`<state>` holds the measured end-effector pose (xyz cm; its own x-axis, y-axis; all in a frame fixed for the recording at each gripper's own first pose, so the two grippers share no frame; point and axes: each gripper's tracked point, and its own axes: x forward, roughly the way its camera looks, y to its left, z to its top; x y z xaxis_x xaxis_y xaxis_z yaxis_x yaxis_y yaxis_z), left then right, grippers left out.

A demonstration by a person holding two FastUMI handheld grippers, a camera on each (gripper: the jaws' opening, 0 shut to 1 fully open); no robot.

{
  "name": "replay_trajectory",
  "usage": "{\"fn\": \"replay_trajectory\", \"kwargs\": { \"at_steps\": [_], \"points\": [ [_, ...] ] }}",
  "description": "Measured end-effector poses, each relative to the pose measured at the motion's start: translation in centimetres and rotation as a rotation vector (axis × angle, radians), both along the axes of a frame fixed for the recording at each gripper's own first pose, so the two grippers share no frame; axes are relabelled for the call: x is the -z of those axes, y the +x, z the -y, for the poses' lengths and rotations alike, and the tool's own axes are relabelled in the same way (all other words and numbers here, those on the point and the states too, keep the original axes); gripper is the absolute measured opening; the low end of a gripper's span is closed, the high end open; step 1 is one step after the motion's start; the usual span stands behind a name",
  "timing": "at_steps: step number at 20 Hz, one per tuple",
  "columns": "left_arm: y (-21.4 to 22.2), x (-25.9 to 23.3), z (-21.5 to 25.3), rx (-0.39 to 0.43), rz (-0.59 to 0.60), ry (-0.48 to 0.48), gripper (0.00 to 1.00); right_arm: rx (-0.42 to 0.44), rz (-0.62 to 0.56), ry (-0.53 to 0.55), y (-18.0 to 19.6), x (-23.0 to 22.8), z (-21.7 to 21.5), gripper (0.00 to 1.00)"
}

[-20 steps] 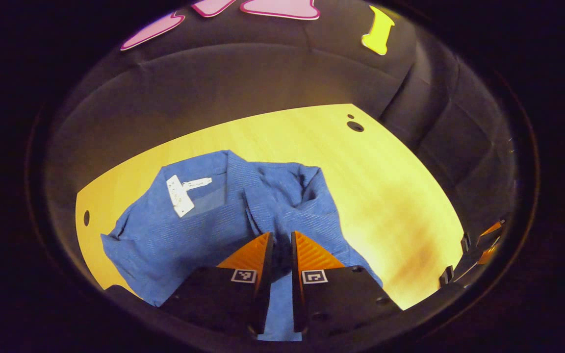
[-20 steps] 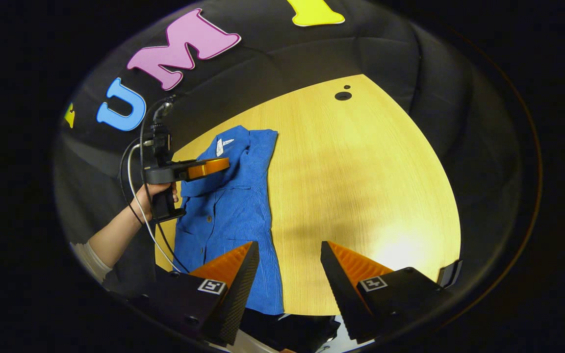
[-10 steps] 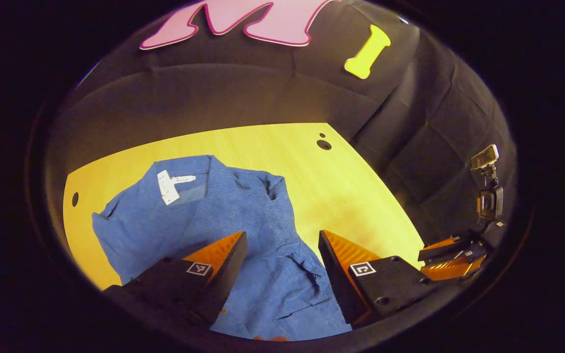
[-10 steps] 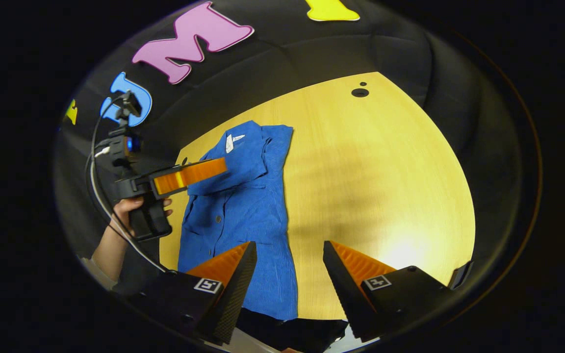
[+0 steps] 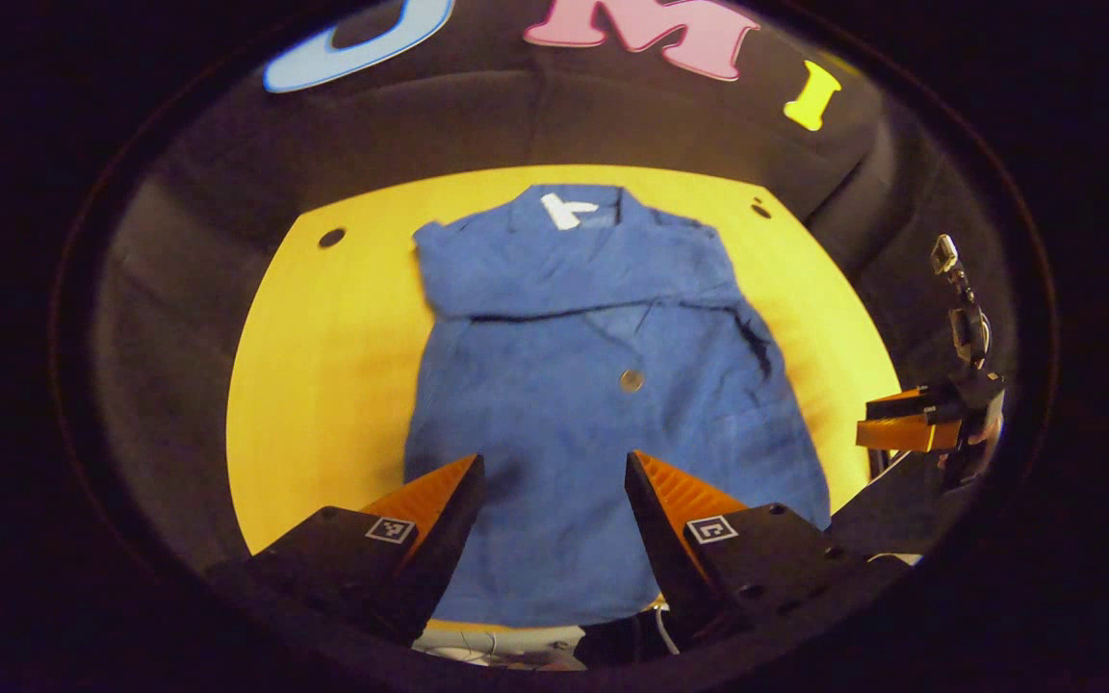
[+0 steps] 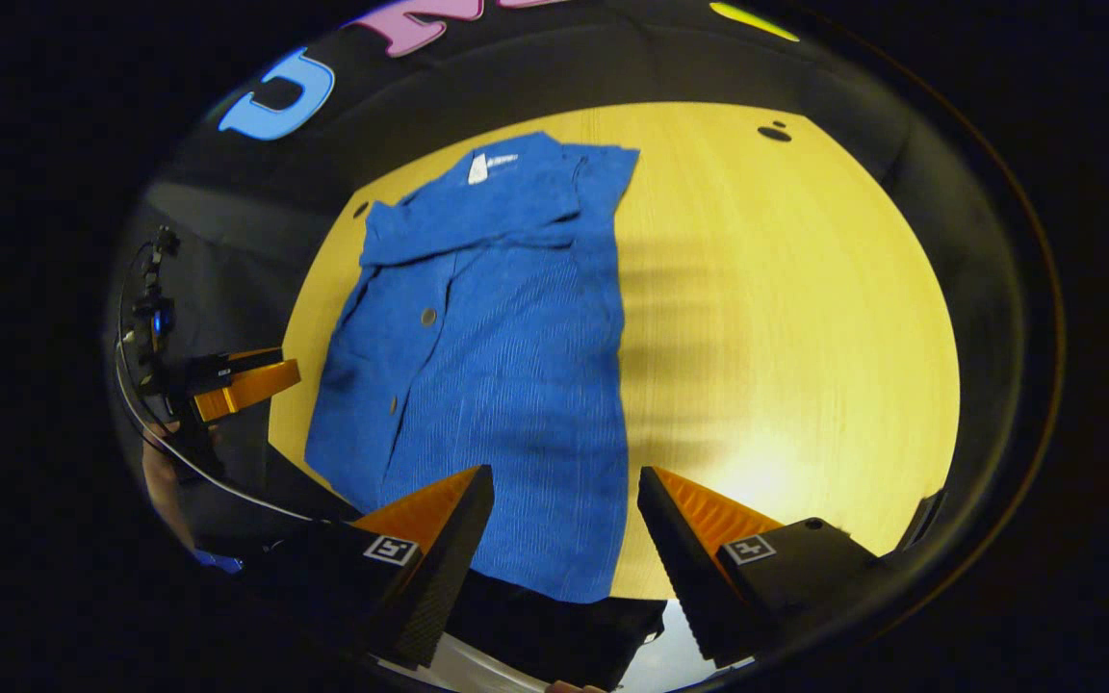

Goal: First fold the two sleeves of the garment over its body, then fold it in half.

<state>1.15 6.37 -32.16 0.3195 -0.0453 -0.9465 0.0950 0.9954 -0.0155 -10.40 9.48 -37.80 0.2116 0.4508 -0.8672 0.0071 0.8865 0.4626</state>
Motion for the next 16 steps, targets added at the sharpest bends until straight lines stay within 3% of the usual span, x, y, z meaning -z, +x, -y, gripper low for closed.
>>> {"fn": "replay_trajectory", "kwargs": {
  "at_steps": [5, 11, 14, 16],
  "points": [
    [-6.3, 4.5, -6.0, -0.195, -0.155, -0.004, 0.85, 0.014, -0.149, -0.026, -4.9, 3.1, -0.9, 0.98],
    [-6.2, 7.7, -8.3, -0.167, -0.247, 0.065, 0.85, 0.019, -0.246, -0.083, -8.0, 5.6, -0.8, 0.98],
    [-7.2, 8.9, -7.1, -0.145, -0.326, 0.001, 0.85, 0.034, -0.270, -0.130, -8.6, 6.7, -0.1, 0.98],
    [-6.8, 8.9, -7.4, -0.106, -0.323, 0.045, 0.85, 0.051, -0.279, -0.144, -9.0, 7.1, -0.1, 0.98]
  ]
}}
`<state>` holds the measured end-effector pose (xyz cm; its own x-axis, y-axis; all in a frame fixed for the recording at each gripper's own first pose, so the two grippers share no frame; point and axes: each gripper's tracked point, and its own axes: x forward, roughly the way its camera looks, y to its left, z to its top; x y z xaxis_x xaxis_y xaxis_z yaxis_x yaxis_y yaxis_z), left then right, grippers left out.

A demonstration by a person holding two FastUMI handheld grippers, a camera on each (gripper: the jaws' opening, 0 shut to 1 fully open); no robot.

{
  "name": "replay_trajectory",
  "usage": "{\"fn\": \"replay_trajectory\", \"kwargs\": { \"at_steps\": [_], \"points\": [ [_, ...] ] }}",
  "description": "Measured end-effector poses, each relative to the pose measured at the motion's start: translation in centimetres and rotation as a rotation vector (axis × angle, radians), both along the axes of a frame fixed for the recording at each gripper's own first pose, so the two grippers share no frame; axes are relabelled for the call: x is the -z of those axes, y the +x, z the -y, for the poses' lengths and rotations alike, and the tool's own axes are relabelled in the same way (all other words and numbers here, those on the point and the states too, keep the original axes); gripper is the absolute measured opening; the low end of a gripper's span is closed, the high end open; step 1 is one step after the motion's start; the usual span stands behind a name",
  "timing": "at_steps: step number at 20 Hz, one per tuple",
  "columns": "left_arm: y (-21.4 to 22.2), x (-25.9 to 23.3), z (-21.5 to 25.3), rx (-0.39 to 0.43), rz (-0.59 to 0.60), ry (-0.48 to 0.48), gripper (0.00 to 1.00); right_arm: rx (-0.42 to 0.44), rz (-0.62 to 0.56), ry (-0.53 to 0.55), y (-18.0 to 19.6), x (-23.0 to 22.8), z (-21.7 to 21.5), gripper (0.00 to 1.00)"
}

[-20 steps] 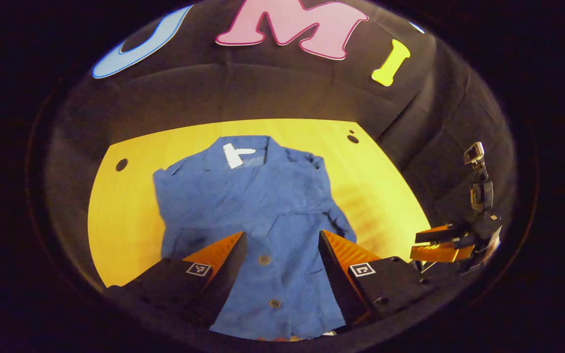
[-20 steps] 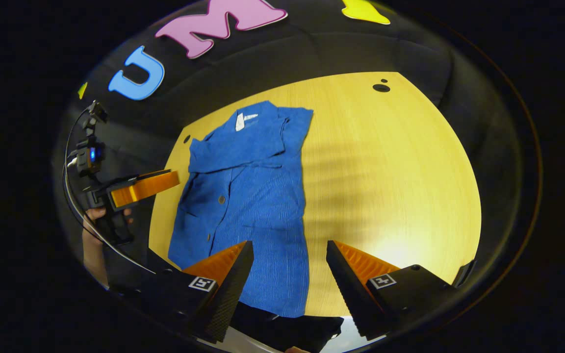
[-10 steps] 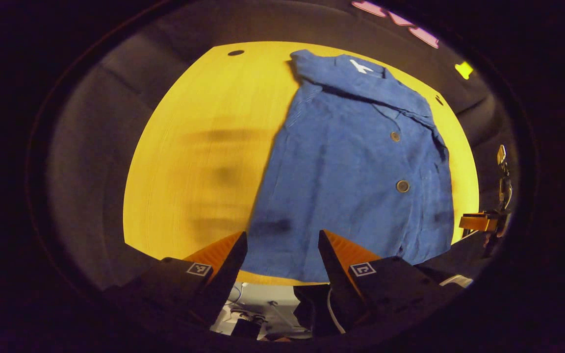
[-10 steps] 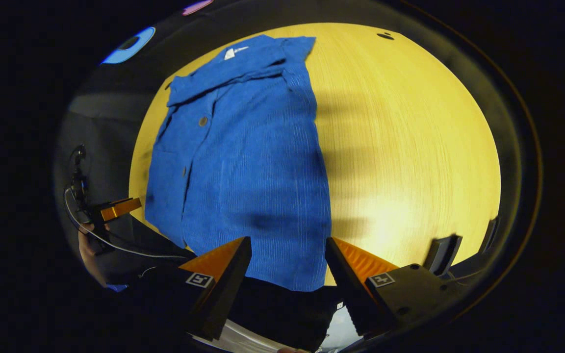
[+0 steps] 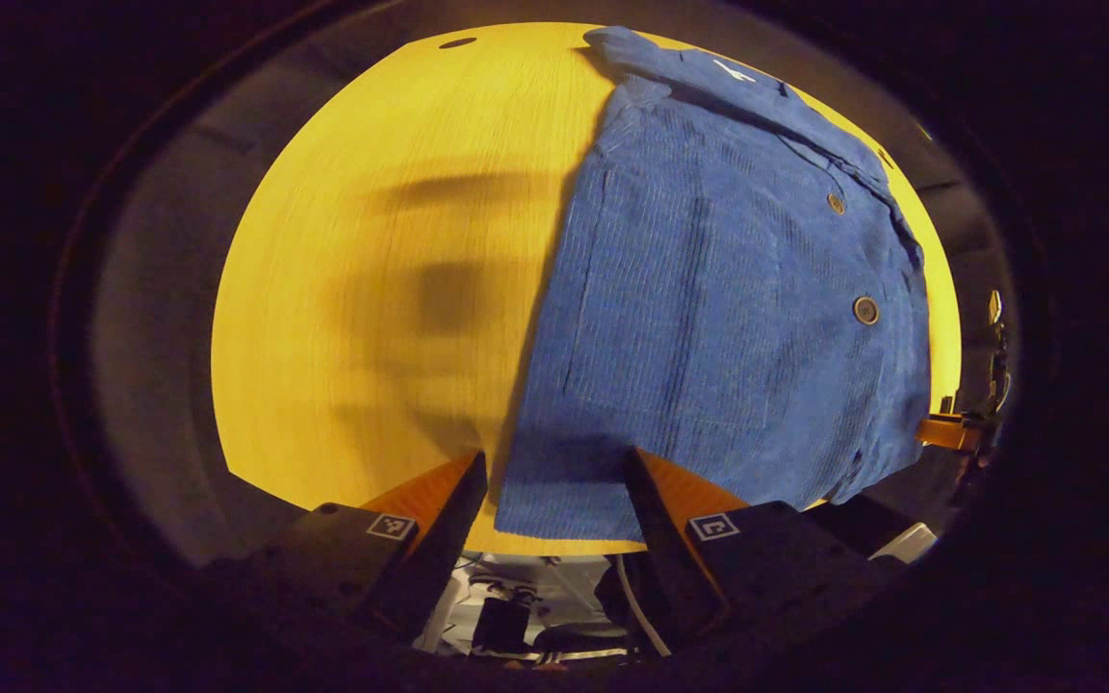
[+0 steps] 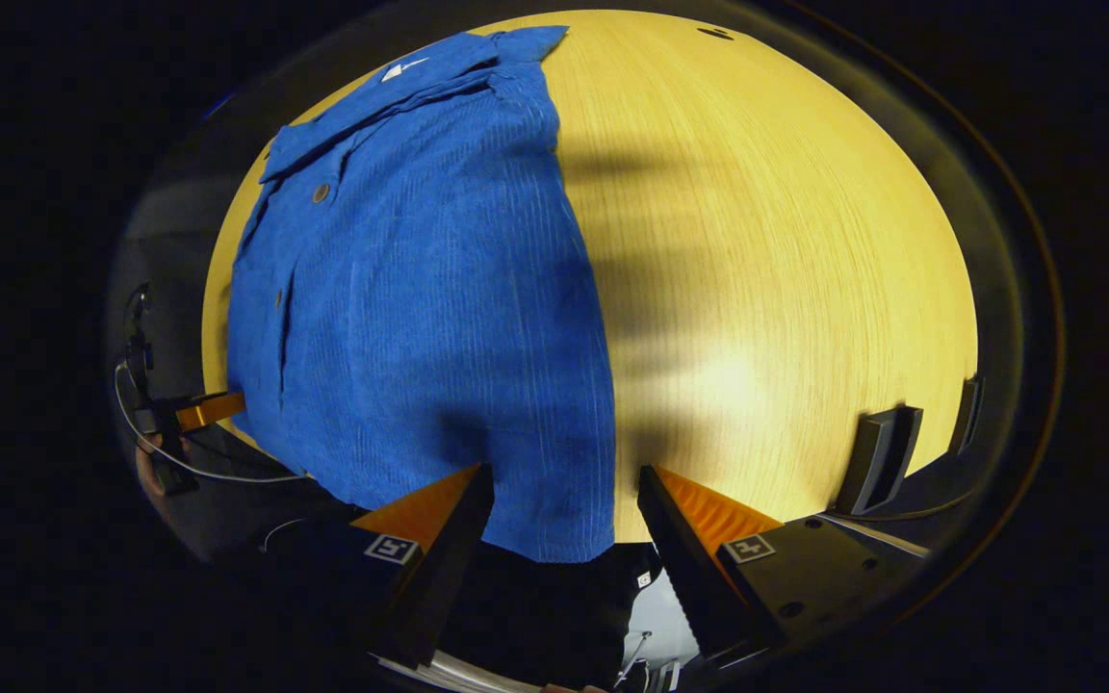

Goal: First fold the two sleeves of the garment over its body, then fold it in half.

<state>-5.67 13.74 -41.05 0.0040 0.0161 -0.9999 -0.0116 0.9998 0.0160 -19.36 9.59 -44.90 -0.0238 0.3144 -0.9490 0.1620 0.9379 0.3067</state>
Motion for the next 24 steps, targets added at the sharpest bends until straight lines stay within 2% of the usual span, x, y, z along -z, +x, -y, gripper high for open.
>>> {"fn": "replay_trajectory", "kwargs": {
  "at_steps": [6, 10, 12, 16, 17, 18, 19, 21, 22, 24],
  "points": [
    [-0.3, 0.1, 0.2, 0.014, -0.035, 0.006, 0.83, -0.028, -0.001, -0.069, 0.0, 0.4, -0.3, 0.97],
    [-0.3, 0.1, 0.8, -0.016, -0.055, 0.007, 0.83, -0.172, 0.024, -0.154, -0.7, 0.7, -1.2, 0.96],
    [-0.2, 0.2, 1.2, -0.015, -0.052, 0.004, 0.78, -0.190, 0.026, -0.152, -0.5, 0.7, -1.8, 0.93],
    [-0.1, 0.4, 2.5, 0.020, -0.016, -0.006, 0.50, -0.150, 0.034, -0.116, 0.2, 0.8, -1.9, 0.73],
    [-0.1, 0.5, 3.1, 0.022, -0.004, -0.013, 0.37, -0.095, 0.041, -0.088, 0.5, 0.8, -2.5, 0.51],
    [-0.1, 0.6, 3.5, 0.015, 0.011, -0.013, 0.25, -0.079, 0.027, -0.072, 0.4, 0.8, -2.5, 0.29],
    [-0.1, 0.6, 3.6, 0.019, 0.017, 0.002, 0.06, -0.081, 0.033, -0.062, 0.5, 0.6, -2.4, 0.08],
    [0.3, 0.2, 4.2, 0.049, 0.072, -0.020, 0.05, -0.050, 0.049, -0.039, 0.6, 0.4, -2.4, 0.05],
    [0.3, 0.6, 4.7, 0.039, 0.082, -0.060, 0.00, -0.032, 0.060, -0.025, 0.9, 0.3, -2.4, 0.05],
    [0.1, 0.7, 6.4, -0.020, 0.072, -0.201, 0.00, 0.006, 0.069, -0.004, 0.8, 0.3, -2.2, 0.05]
  ]
}}
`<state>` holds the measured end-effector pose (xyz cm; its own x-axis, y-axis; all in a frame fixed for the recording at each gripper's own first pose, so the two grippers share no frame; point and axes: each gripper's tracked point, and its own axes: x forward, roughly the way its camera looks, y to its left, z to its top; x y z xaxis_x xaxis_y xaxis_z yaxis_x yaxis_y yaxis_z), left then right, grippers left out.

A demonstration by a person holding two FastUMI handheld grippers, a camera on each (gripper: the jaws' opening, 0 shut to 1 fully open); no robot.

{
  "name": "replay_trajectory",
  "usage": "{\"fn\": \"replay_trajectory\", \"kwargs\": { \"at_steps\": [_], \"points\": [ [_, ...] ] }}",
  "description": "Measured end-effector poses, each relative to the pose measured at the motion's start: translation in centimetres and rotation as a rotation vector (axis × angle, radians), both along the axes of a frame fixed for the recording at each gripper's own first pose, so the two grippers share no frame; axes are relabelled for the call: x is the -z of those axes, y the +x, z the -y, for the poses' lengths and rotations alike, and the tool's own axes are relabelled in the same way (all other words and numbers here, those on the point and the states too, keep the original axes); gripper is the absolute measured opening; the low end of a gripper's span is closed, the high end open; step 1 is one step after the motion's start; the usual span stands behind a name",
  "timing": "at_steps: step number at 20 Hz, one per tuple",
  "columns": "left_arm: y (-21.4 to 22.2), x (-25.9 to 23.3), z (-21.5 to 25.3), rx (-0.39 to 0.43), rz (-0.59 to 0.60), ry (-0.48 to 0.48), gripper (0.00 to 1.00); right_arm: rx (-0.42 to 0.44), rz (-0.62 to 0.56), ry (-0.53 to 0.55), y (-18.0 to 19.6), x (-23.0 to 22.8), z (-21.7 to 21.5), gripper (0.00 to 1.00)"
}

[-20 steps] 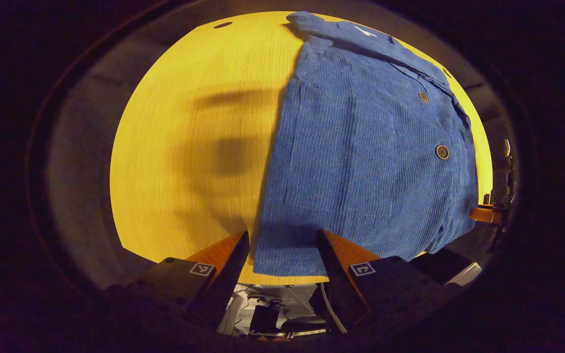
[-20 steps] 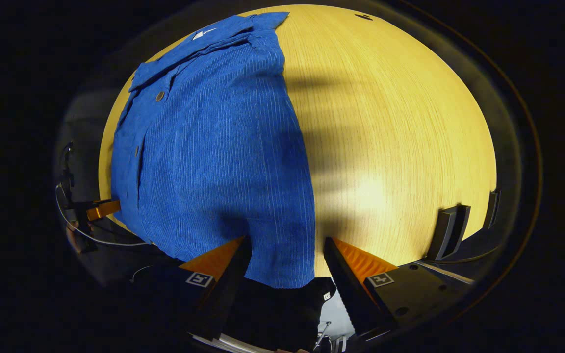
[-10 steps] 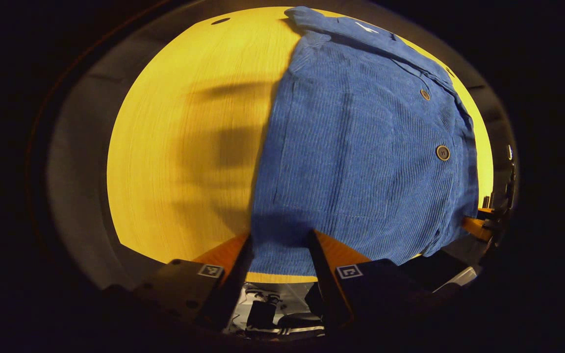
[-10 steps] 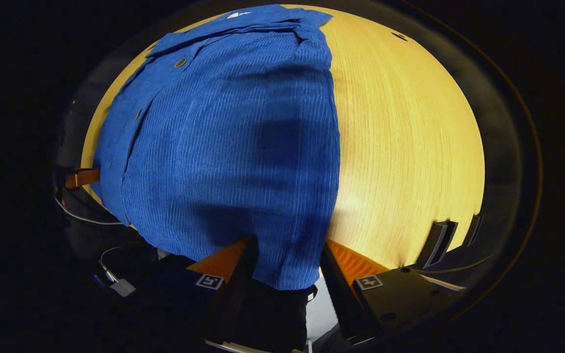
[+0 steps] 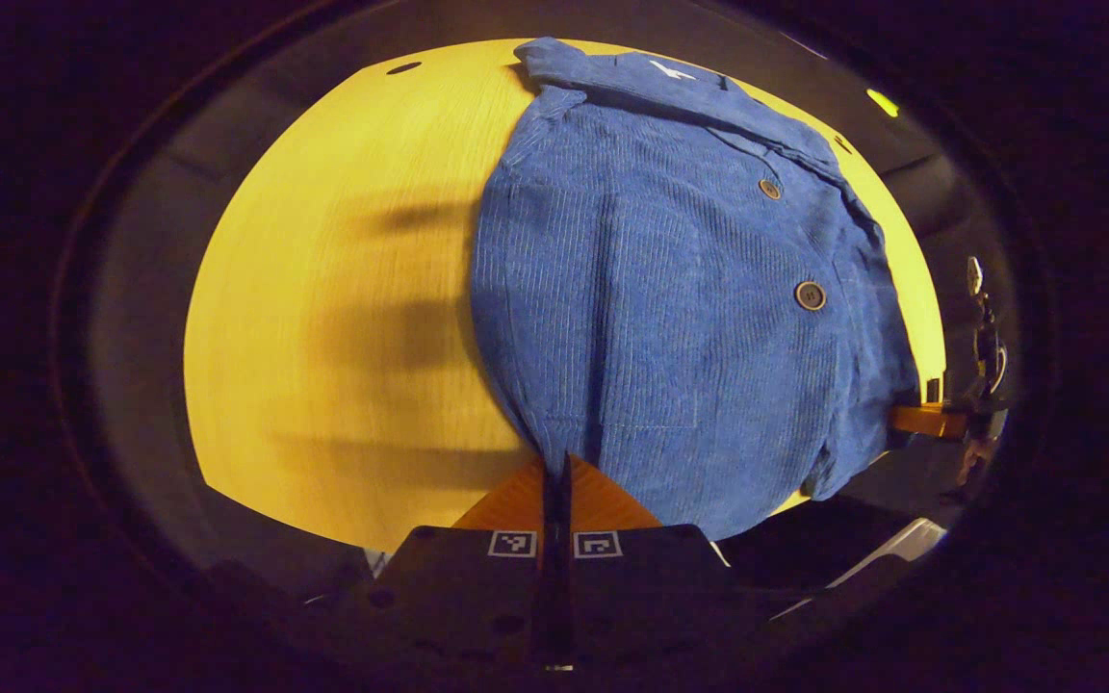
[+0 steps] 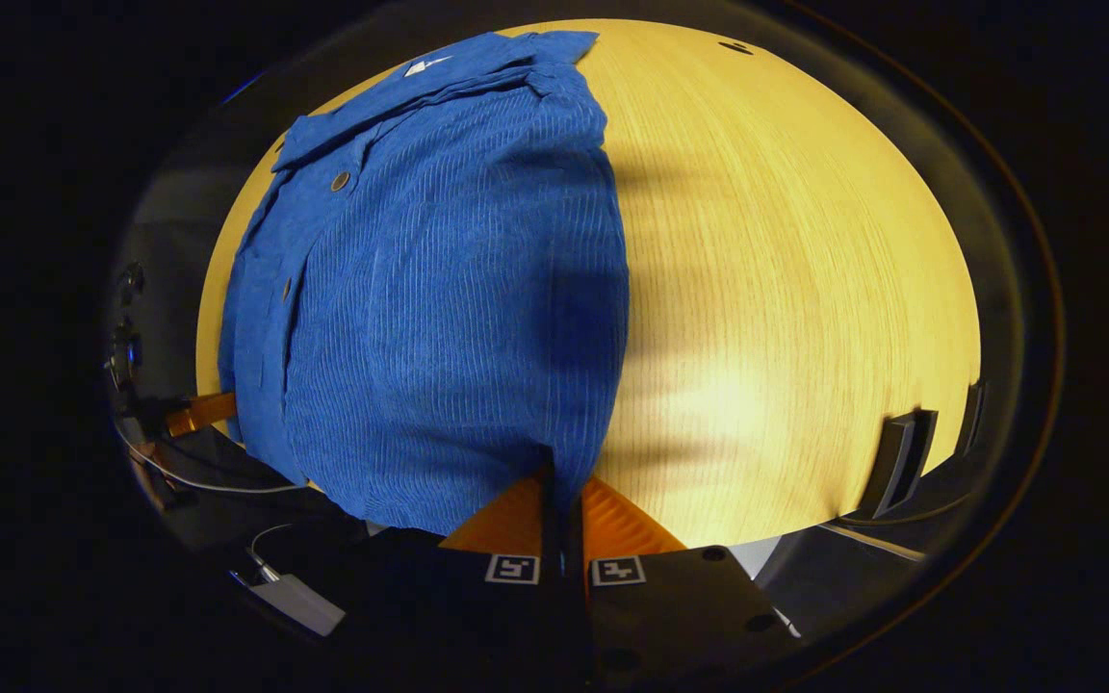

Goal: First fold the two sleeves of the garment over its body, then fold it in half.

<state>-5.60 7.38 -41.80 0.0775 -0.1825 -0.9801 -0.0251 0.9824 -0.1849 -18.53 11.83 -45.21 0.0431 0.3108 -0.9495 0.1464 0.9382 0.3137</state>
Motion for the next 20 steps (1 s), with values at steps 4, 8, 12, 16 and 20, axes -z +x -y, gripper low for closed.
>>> {"fn": "replay_trajectory", "kwargs": {
  "at_steps": [4, 8, 12, 16, 20],
  "points": [
    [0.5, -1.3, -0.8, 0.012, 0.043, 0.007, 0.00, -0.009, 0.053, -0.029, 1.2, -1.0, 0.8, 0.05],
    [1.3, -4.7, -0.5, 0.028, 0.123, -0.016, 0.00, -0.046, 0.147, -0.027, 3.4, -4.3, 0.9, 0.05],
    [2.9, -7.6, -0.3, 0.025, 0.194, -0.033, 0.00, -0.040, 0.246, 0.004, 6.6, -8.2, 0.9, 0.05],
    [5.5, -11.2, -0.2, 0.023, 0.290, -0.072, 0.00, -0.025, 0.340, -0.002, 10.8, -12.1, 1.8, 0.05],
    [8.9, -16.0, -2.7, 0.058, 0.415, -0.034, 0.00, 0.016, 0.450, -0.021, 16.3, -16.5, 2.4, 0.05]
  ]
}}
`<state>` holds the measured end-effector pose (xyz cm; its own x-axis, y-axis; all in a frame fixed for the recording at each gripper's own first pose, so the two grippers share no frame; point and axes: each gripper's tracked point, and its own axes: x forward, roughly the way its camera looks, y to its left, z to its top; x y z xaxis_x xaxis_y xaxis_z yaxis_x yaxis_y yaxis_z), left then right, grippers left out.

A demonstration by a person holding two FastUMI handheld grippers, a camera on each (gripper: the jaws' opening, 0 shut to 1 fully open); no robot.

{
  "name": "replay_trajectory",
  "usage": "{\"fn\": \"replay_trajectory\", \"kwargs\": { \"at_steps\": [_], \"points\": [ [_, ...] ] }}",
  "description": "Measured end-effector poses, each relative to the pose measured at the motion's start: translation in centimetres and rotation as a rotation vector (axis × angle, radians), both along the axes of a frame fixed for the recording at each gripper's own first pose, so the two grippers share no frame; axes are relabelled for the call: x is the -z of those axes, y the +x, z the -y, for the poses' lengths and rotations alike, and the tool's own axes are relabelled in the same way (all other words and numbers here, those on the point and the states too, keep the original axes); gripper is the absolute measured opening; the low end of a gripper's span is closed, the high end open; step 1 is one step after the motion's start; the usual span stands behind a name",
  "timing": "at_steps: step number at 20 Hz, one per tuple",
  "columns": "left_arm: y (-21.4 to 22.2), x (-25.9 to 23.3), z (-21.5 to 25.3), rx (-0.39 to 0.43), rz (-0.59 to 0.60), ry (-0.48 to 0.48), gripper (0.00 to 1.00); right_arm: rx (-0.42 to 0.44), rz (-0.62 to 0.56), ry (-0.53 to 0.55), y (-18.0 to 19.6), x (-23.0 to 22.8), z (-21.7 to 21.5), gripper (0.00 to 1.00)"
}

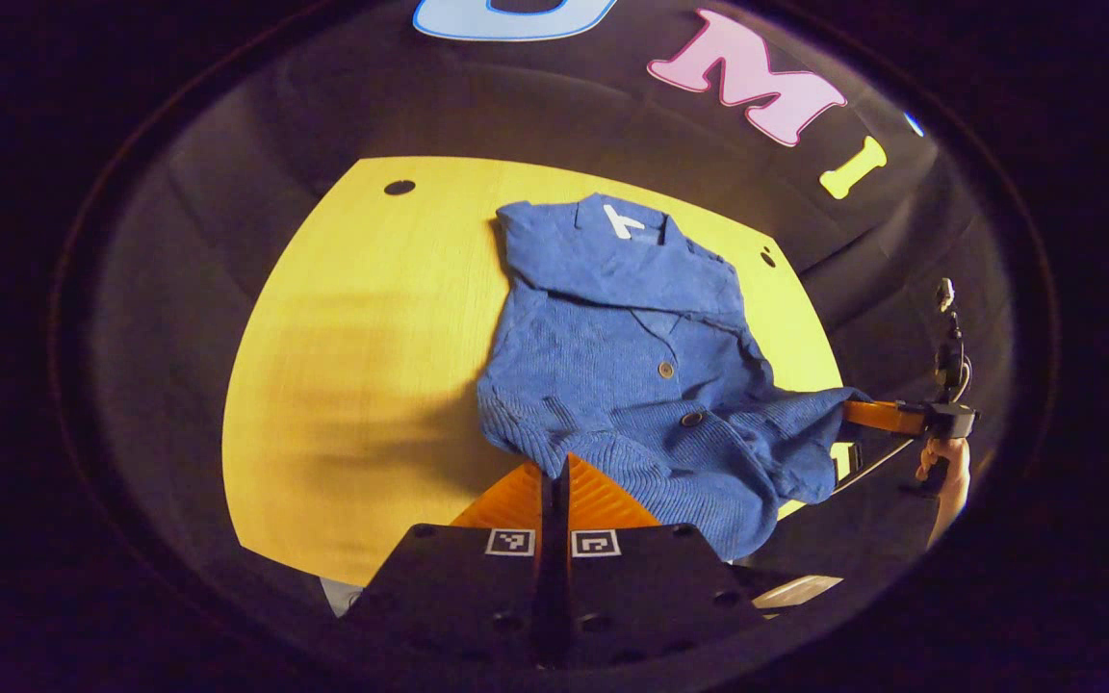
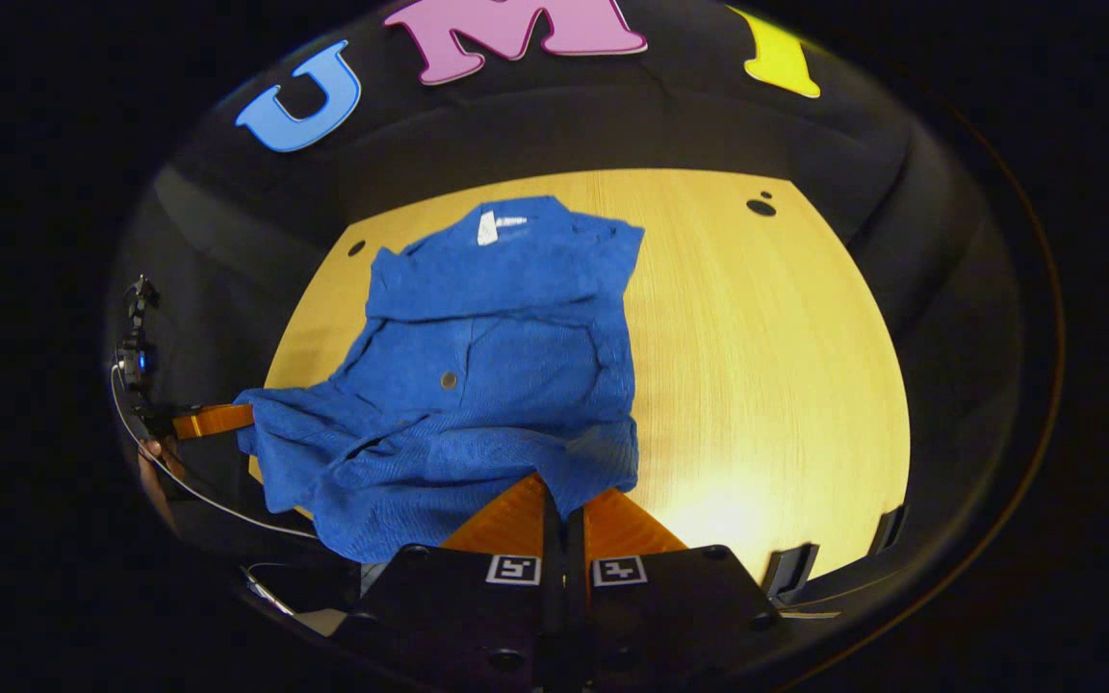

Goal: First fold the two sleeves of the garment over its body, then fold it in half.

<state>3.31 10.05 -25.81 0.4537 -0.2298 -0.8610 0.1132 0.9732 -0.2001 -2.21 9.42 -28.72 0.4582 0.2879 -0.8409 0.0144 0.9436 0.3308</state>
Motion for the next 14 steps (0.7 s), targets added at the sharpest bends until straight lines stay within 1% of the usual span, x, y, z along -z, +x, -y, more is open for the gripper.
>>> {"fn": "replay_trajectory", "kwargs": {
  "at_steps": [2, 4, 5, 7, 9, 11, 12, 13, 14],
  "points": [
    [2.8, -1.4, -1.5, 0.040, 0.070, 0.063, 0.00, 0.025, 0.067, -0.016, 3.0, -2.5, -0.4, 0.05],
    [4.8, -2.3, -2.1, 0.067, 0.105, 0.107, 0.00, 0.044, 0.113, -0.030, 5.2, -4.1, -0.2, 0.05],
    [6.0, -3.0, -2.2, 0.083, 0.134, 0.126, 0.00, 0.054, 0.139, -0.043, 6.3, -5.3, -0.7, 0.05],
    [8.6, -5.1, -1.9, 0.107, 0.195, 0.141, 0.00, 0.075, 0.177, -0.059, 9.1, -6.5, -0.7, 0.05],
    [11.8, -7.1, -1.0, 0.095, 0.231, 0.105, 0.00, 0.098, 0.203, -0.066, 12.3, -7.4, -0.1, 0.05],
    [15.0, -8.9, -1.6, 0.063, 0.240, 0.067, 0.00, 0.110, 0.225, -0.063, 16.0, -7.9, 0.8, 0.05],
    [17.0, -9.1, -1.9, 0.037, 0.252, 0.068, 0.00, 0.115, 0.236, -0.076, 18.7, -7.7, 2.2, 0.05],
    [19.1, -9.0, -2.0, 0.027, 0.260, 0.084, 0.00, 0.116, 0.259, -0.104, 21.3, -7.1, 2.9, 0.05],
    [21.0, -8.4, -2.1, 0.019, 0.264, 0.100, 0.00, 0.115, 0.261, -0.121, 23.1, -6.3, 3.1, 0.05]
  ]
}}
